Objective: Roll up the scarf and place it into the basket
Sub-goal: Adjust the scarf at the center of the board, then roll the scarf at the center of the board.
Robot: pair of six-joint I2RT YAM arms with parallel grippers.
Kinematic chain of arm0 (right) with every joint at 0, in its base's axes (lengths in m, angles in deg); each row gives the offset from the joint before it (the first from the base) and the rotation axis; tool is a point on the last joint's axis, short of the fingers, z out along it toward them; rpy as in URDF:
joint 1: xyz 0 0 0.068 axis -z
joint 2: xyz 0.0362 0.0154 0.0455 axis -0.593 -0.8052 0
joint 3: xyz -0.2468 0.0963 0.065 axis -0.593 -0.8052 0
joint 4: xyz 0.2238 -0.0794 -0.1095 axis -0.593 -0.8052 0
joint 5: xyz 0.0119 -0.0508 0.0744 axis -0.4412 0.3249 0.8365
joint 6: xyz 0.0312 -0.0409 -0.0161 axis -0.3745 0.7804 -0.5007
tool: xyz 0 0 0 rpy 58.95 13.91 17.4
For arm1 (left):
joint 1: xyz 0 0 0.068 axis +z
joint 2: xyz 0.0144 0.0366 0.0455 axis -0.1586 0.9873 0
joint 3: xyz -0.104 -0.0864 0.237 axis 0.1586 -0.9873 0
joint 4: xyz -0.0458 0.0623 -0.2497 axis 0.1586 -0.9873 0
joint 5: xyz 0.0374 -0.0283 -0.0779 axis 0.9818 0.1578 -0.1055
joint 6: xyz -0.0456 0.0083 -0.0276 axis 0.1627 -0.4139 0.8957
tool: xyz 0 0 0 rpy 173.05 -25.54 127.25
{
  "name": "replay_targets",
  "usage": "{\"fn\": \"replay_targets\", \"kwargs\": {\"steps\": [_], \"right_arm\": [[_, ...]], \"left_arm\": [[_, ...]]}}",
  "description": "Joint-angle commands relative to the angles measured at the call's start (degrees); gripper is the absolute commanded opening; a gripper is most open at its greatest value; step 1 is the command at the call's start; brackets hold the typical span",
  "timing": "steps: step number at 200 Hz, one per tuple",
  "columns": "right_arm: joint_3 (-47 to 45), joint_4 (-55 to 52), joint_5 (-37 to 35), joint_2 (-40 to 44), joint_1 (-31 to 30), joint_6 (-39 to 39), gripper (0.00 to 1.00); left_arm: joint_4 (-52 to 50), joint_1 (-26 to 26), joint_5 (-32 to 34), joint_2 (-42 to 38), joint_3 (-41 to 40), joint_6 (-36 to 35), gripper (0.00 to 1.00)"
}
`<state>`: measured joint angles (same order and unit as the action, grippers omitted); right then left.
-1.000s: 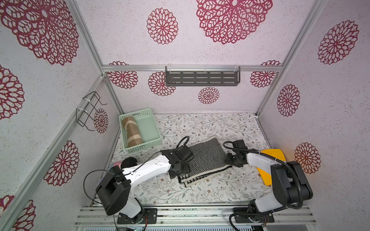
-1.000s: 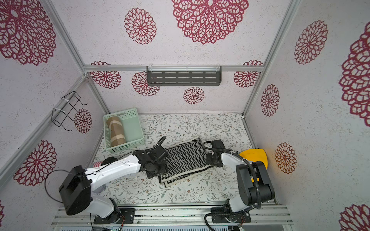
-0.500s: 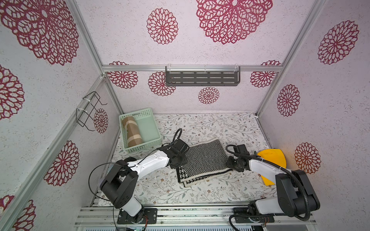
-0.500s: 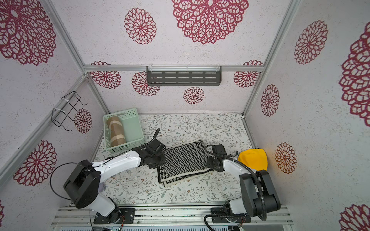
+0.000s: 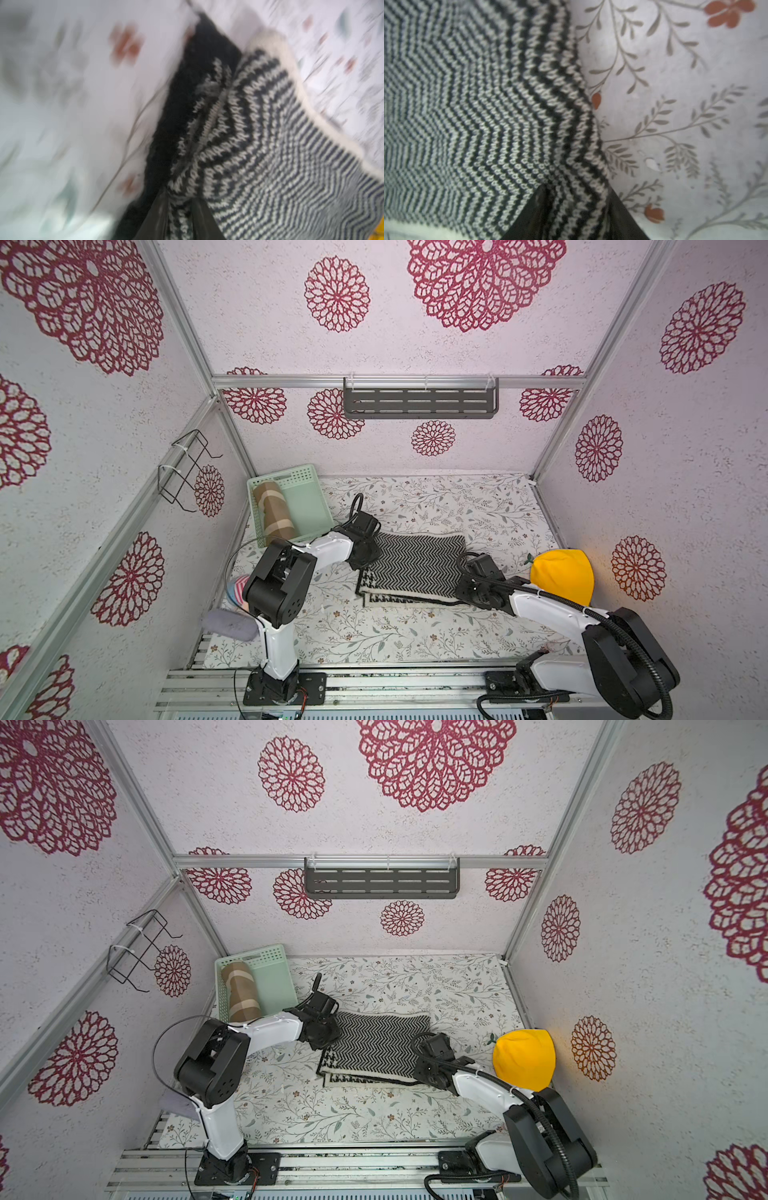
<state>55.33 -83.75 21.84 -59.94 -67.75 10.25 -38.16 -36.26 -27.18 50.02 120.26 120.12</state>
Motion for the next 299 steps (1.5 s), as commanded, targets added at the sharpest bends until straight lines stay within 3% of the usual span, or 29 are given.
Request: {"fn": "replay_targets", "kwargs": {"steps": [1,34,68,100,130,152,178,218,254,299], "right_arm": [[-0.97,-1.54,0.70,-2.82,-4.87,-5.92,0.47],[1.61,0.66,1.52,-6.38,-12.72,-8.06,0.52],[7.92,-7.86,-3.75,-8.09,-17.14,-5.73,0.56],[11.97,-20.00,-15.43,-1.75,-16.83,-2.18,0.60],[16.31,-24.98,-20.04,3.66,-12.25,2.26,0.65],[18.04,-24.13,-18.12,4.98,-4.67,5.81,0.66],[18.99,-20.50,-14.37,4.32,2.39,9.81,0.66],[22.90,-18.17,-8.52,-4.24,8.87,16.13,0.66],[25.35,-15.35,-6.78,-11.82,11.21,19.83,0.64],[27.23,-10.68,-2.08,-18.02,14.04,21.65,0.64]], "left_arm": [[-1.16,2.36,1.58,7.65,7.93,-4.65,0.22],[-3.06,4.46,1.27,16.36,23.50,-7.28,0.22],[-2.59,5.48,-1.23,18.75,32.53,-9.26,0.28],[-0.97,4.92,-2.50,12.19,30.40,-13.97,0.39],[4.02,2.46,-1.24,2.12,19.55,-16.94,0.43],[8.27,-2.16,1.70,-6.12,10.78,-21.24,0.45],[11.01,-11.34,10.35,-11.82,2.48,-29.37,0.45],[19.57,-26.84,19.15,-13.99,-5.65,-40.27,0.62],[18.47,-34.49,21.50,-7.88,-2.56,-43.29,0.72],[9.49,-38.60,27.95,3.28,6.61,-45.45,0.75]]}}
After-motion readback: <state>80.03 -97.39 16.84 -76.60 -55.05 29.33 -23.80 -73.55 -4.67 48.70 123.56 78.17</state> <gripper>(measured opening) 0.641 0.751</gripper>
